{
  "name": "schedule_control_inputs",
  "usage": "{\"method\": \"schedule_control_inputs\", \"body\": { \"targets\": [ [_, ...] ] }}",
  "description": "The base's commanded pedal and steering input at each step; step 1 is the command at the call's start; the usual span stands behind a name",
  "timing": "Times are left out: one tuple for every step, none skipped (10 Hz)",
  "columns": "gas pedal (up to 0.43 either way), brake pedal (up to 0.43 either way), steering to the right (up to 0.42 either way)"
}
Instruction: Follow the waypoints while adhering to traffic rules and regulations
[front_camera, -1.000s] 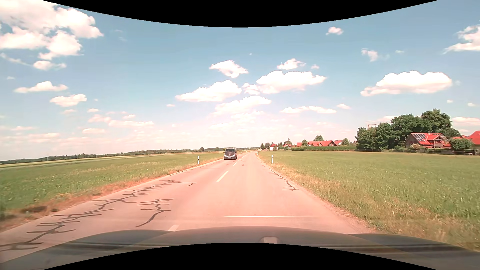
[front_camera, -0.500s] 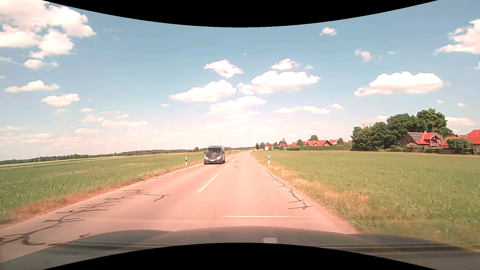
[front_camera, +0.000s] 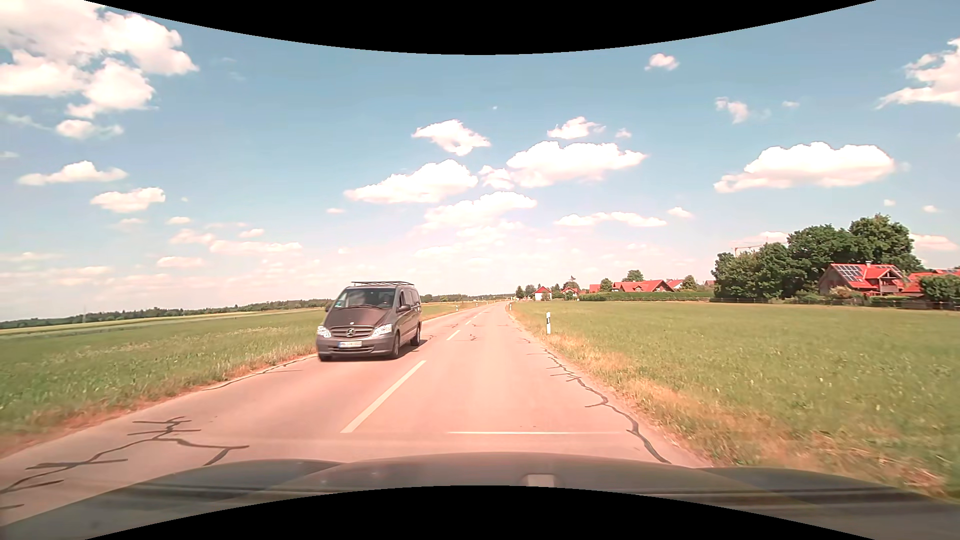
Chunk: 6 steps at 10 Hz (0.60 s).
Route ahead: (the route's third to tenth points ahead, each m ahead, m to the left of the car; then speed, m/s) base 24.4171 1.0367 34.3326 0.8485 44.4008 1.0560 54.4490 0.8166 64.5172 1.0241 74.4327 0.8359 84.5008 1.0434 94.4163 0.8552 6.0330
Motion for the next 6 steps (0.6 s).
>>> {"method": "schedule_control_inputs", "body": {
  "targets": [
    [0.319, 0.0, -0.019],
    [0.331, 0.0, -0.019],
    [0.331, 0.0, -0.019],
    [0.331, 0.0, -0.019],
    [0.331, 0.0, -0.018],
    [0.331, 0.0, -0.018]
  ]
}}
